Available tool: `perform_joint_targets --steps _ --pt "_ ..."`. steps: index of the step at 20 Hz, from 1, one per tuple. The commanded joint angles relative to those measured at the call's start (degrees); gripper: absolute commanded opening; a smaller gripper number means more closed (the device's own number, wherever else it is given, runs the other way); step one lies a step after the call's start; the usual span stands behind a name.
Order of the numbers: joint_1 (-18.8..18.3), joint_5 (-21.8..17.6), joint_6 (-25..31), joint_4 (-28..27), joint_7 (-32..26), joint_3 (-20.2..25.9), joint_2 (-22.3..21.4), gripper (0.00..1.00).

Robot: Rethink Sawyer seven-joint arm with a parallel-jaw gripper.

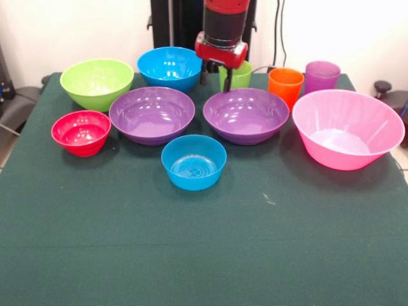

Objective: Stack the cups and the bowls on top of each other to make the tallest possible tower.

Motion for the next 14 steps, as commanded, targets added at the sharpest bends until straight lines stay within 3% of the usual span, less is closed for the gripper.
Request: perform_joint_targets --steps 1,6,14 --pt "5.3 13.5 -7.5 1.2 23.1 -1.3 3.2 1.0" --pt "5.4 14.0 -6.6 -2.8 21.6 -0.4 4.5 1.0" --pt "1.9 9.4 -4.5 -2.7 20.9 0.3 0.1 1.0"
